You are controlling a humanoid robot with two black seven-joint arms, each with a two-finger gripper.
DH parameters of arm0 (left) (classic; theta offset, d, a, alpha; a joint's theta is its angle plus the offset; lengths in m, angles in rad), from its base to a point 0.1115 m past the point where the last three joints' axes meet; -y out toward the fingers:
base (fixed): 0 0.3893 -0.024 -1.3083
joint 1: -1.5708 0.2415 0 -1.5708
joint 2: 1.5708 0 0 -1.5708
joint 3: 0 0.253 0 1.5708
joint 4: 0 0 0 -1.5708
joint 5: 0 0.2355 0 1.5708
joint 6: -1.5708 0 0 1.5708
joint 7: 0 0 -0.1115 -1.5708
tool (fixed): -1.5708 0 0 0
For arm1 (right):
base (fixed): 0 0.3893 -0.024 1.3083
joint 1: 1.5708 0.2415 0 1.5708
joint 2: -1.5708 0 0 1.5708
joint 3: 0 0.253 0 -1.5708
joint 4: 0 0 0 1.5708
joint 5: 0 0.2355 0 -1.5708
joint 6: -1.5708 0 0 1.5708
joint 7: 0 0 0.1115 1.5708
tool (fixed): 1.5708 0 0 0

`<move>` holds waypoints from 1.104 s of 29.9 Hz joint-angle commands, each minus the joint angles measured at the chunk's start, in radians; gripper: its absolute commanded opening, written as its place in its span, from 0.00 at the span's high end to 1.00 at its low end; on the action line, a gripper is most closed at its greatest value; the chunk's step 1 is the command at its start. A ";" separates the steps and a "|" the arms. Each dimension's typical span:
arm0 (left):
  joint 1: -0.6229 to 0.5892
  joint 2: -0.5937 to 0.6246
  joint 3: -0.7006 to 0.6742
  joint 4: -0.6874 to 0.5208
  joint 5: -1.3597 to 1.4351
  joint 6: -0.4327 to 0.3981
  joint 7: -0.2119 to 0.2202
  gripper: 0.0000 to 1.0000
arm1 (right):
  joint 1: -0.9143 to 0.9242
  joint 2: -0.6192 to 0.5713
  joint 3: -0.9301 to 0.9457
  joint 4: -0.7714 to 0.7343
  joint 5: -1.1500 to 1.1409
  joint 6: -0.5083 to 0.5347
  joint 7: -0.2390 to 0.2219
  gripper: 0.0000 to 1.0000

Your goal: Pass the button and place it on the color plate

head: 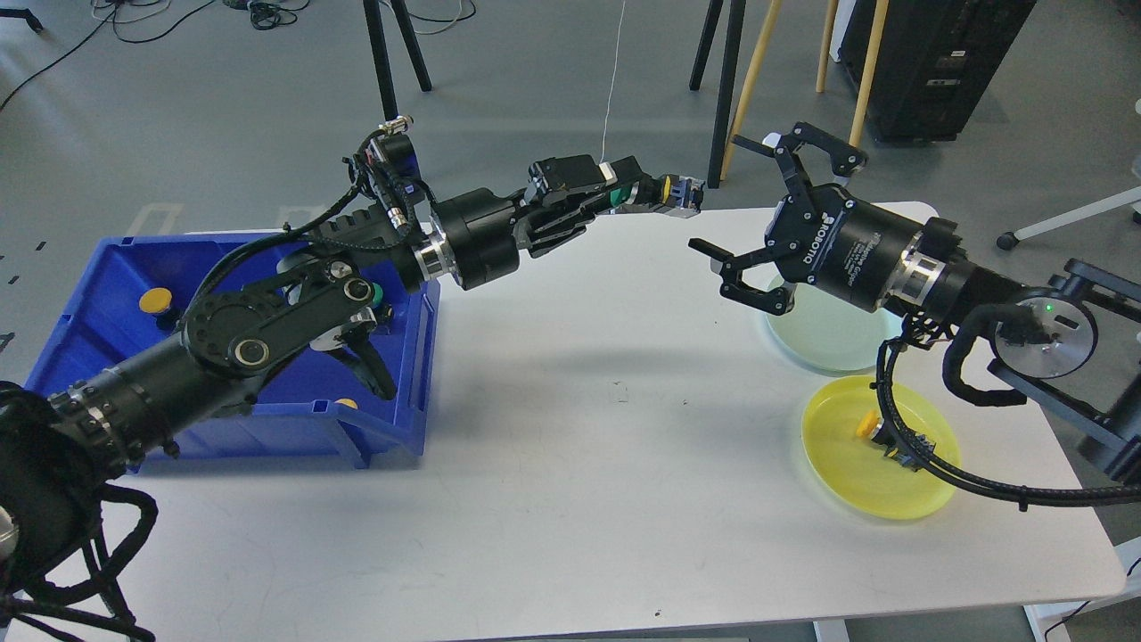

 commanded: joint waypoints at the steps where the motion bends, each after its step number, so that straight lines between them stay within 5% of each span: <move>1: 0.000 0.002 -0.001 0.001 0.000 -0.003 0.000 0.93 | -0.004 0.044 0.002 -0.023 0.003 -0.001 -0.001 0.01; 14: -0.001 0.010 -0.003 0.001 0.000 -0.007 0.000 0.93 | -0.004 0.145 0.036 -0.089 0.052 -0.035 0.004 0.09; 24: 0.000 0.010 -0.004 0.000 -0.001 -0.007 0.000 0.93 | -0.010 0.146 0.054 -0.095 0.052 -0.046 0.008 0.54; 28: -0.001 0.011 -0.003 -0.002 0.000 -0.009 0.000 0.93 | -0.009 0.157 0.057 -0.097 0.045 -0.060 0.013 0.88; 33: 0.000 0.008 0.001 -0.002 0.000 -0.009 0.000 0.93 | -0.010 0.162 0.064 -0.097 0.045 -0.063 0.013 0.98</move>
